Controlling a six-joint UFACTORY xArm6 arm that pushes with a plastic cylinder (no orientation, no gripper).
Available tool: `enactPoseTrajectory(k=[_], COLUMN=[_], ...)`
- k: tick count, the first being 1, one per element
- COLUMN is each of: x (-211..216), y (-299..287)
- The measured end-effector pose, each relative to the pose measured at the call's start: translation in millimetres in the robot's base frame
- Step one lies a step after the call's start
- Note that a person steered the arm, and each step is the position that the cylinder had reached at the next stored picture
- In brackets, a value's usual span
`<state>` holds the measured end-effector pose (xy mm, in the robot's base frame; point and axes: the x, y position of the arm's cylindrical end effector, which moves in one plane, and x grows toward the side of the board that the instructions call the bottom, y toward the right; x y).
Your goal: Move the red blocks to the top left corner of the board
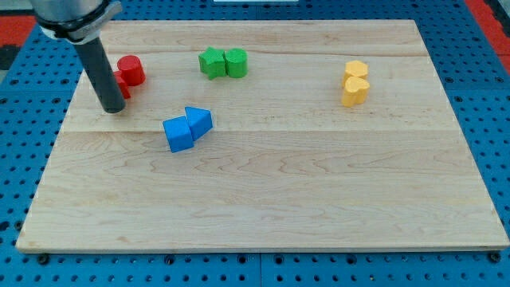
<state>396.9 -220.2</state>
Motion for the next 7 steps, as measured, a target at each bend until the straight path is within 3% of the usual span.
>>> enactPoseTrajectory(k=[2,6,7], x=[-36.9,-61.9,-38.4], y=[-16.1,-62.1,-58.4])
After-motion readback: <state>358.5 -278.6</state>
